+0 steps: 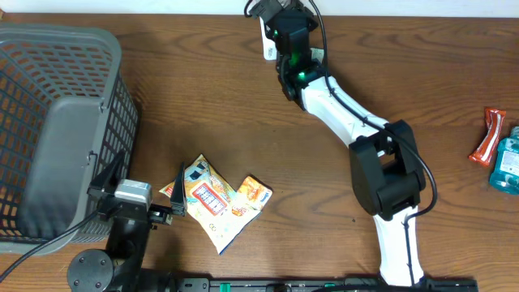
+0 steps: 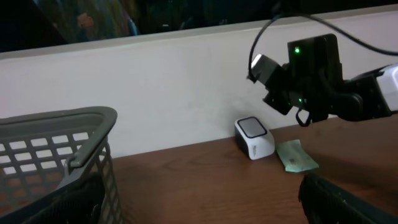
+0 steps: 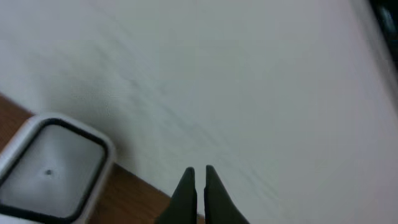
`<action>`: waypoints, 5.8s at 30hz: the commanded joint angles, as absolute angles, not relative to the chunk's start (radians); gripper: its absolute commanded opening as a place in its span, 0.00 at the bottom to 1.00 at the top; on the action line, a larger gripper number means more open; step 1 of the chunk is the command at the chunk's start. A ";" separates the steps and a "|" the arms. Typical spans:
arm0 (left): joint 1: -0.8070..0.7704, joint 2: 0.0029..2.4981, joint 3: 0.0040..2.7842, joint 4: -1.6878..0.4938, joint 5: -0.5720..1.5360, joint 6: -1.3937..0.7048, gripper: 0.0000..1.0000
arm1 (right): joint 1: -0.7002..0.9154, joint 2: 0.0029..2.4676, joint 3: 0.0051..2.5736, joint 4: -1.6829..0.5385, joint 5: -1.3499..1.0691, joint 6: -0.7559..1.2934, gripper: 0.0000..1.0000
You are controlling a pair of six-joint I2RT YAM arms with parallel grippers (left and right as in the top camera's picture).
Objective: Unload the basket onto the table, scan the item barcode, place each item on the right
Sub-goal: 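Carry the mint-green pack to the white scanner, then hold the mint-green pack in front of the scanner, rotating it, then carry the mint-green pack to the right table edge and release it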
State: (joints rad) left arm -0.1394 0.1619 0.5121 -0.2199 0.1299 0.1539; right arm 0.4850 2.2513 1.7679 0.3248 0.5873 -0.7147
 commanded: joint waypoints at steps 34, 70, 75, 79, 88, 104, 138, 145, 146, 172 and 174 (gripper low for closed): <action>-0.142 0.160 0.506 -0.228 0.138 0.198 1.00 | 0.105 2.451 1.804 -0.146 -0.421 0.263 0.80; -0.142 0.160 0.505 -0.227 0.139 0.198 1.00 | 0.131 2.069 1.805 -0.607 -0.345 -0.047 0.01; -0.142 0.160 0.505 -0.227 0.139 0.198 1.00 | 0.216 1.882 1.805 -0.675 -0.227 -0.065 0.01; -0.142 0.147 0.505 -0.227 0.139 0.198 1.00 | 0.292 1.720 1.805 -0.780 -0.227 -0.193 0.01; -0.142 0.027 0.505 -0.228 0.138 0.198 1.00 | 0.401 1.543 1.805 -0.998 -0.199 -0.270 0.01; -0.142 0.002 0.505 -0.231 0.139 0.198 1.00 | 0.643 1.742 1.589 -0.382 0.416 -0.666 0.01; -0.142 0.002 0.495 -0.231 0.139 0.197 1.00 | 0.472 2.775 2.200 0.664 0.330 -1.271 0.01; -0.142 0.002 0.495 -0.231 0.139 0.197 1.00 | 0.478 2.791 2.200 0.686 0.336 -1.272 0.01; -0.142 0.002 0.495 -0.231 0.139 0.197 1.00 | 0.480 2.781 2.199 0.677 0.347 -1.259 0.01; -0.142 0.002 0.495 -0.255 0.138 0.198 1.00 | -0.153 2.276 2.012 -0.800 0.766 -0.152 0.01; -0.142 0.003 0.495 -0.263 0.138 0.220 1.00 | -0.261 2.276 1.927 -0.769 0.744 -0.149 0.01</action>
State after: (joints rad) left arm -0.1394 0.0097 0.4969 -0.2581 0.1326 0.1860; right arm -0.1722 2.2734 2.0041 -0.7853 0.7670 -0.2428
